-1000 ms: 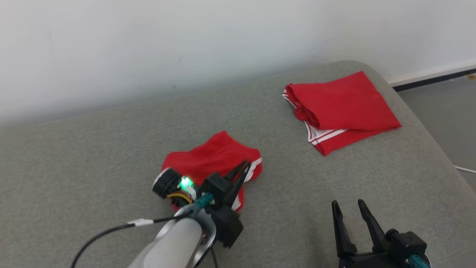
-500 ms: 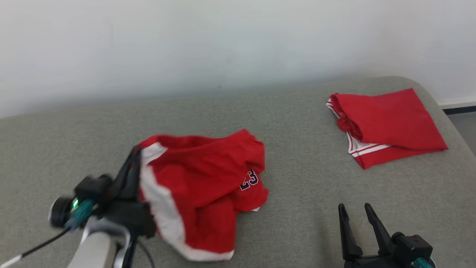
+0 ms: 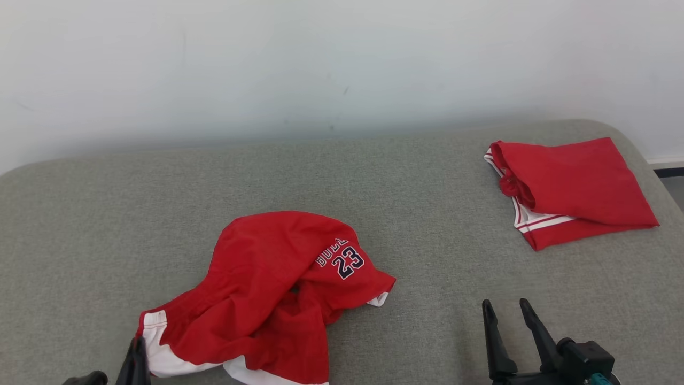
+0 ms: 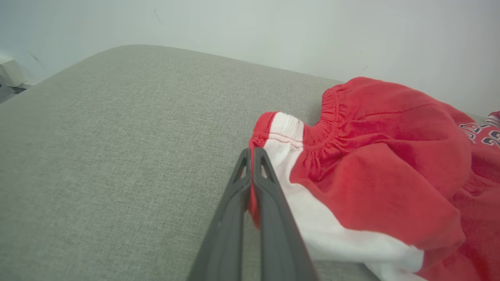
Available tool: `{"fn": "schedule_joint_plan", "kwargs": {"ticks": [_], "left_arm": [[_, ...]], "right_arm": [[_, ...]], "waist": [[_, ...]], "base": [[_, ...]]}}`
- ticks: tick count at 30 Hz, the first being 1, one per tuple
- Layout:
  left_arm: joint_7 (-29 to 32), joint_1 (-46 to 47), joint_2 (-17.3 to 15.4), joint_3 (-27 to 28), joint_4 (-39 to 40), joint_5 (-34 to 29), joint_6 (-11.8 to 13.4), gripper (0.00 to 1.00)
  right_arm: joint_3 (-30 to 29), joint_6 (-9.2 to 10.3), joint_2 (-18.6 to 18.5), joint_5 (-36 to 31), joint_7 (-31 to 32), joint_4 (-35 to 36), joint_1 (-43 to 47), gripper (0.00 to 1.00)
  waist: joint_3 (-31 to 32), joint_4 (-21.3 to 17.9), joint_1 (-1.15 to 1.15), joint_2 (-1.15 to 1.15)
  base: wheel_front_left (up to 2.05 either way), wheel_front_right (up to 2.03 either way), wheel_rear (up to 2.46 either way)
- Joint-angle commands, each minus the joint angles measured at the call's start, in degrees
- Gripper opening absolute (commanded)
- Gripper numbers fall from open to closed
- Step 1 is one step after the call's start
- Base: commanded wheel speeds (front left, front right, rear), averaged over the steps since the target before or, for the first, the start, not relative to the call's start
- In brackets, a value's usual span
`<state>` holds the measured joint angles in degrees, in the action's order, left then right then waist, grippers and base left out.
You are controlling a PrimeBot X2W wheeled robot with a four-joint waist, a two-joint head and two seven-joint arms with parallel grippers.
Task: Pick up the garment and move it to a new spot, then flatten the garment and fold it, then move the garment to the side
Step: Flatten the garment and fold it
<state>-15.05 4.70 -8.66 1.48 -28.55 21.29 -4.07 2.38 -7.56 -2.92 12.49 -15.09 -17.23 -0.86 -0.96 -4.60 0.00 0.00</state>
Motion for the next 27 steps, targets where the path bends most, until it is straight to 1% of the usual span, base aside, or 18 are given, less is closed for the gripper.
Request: {"fn": "schedule_joint_plan", "kwargs": {"ticks": [1, 2, 3, 7, 10, 15, 16, 17, 20, 23, 27], "left_arm": [[-0.16, -0.5, 0.41, 1.34, 0.64, -1.01, -0.25, 0.04], [-0.16, -0.36, 0.66, 2.06, 1.14, -1.76, -0.47, 1.0], [-0.16, 0.0, 1.23, 3.53, 2.93, -3.41, -0.95, 1.0], [-0.16, -1.43, 2.4, 6.67, 6.97, -6.43, -1.75, 1.0], [-0.16, -2.92, 2.84, 7.95, 10.32, -9.61, -2.29, 1.0], [-0.16, -6.42, 3.73, 9.32, 12.66, -13.3, -2.81, 1.0], [-0.16, -6.84, 3.89, 9.46, 12.57, -13.61, -2.9, 1.0], [-0.16, -7.49, 4.32, 9.87, 12.64, -13.94, -2.89, 1.0], [-0.16, -8.08, 4.68, 10.11, 12.75, -14.01, -3.09, 1.0], [-0.16, -8.1, 4.99, 10.03, 12.84, -14.09, -3.22, 1.0], [-0.16, -7.46, 5.27, 9.63, 12.85, -14.36, -3.4, 1.0]], "right_arm": [[0.56, 0.12, 0.08, -0.58, -0.07, -0.16, 0.67, 1.0], [1.01, 0.12, 0.09, -0.53, -0.06, -0.27, 0.67, 1.0], [1.75, 0.12, 0.07, -0.45, -0.07, -0.43, 0.61, 1.0], [4.03, 0.12, 0.08, -0.61, -0.07, -0.85, 0.69, 1.0], [6.17, 0.12, 0.07, -0.28, -0.06, -1.74, 0.57, 1.0], [13.35, 0.12, 0.07, 0.52, -0.06, -4.55, -0.49, 1.0], [15.06, 0.12, 0.05, 0.87, -0.06, -5.37, -0.81, 1.0], [18.4, 0.12, 0.04, 1.8, -0.06, -7.15, -1.79, 1.0], [23.19, 0.12, 0.06, 3.75, -0.07, -10.88, -4.18, 1.0], [25.7, 0.12, 0.05, 5.12, -0.07, -12.8, -6.38, 1.0], [30.55, 0.12, 0.04, 7.95, -0.06, -18.51, -10.22, 1.0]], "waist": [[0.42, 0.59, 0.0, 0.0], [0.57, 0.81, 0.0, 0.0], [0.89, 1.28, 0.0, 0.0], [1.45, 2.13, 0.0, 0.0], [1.69, 2.68, 0.0, 0.0], [1.74, 3.81, 0.0, 0.0], [1.69, 4.14, 0.0, 0.0], [1.56, 4.8, 0.0, 0.0], [1.24, 6.05, 0.0, 0.0], [1.04, 6.9, 0.0, 0.0], [0.64, 8.52, 0.0, 0.0]], "base": [[0.0, 0.0, 0.0], [0.0, 0.0, 0.0], [0.0, 0.0, 0.0], [0.0, 0.0, 0.0], [0.0, 0.0, 0.0], [0.0, 0.0, 0.0], [0.0, 0.0, 0.0], [0.0, 0.0, 0.0], [0.0, 0.0, 0.0], [0.0, 0.0, 0.0], [0.0, 0.0, 0.0]]}}
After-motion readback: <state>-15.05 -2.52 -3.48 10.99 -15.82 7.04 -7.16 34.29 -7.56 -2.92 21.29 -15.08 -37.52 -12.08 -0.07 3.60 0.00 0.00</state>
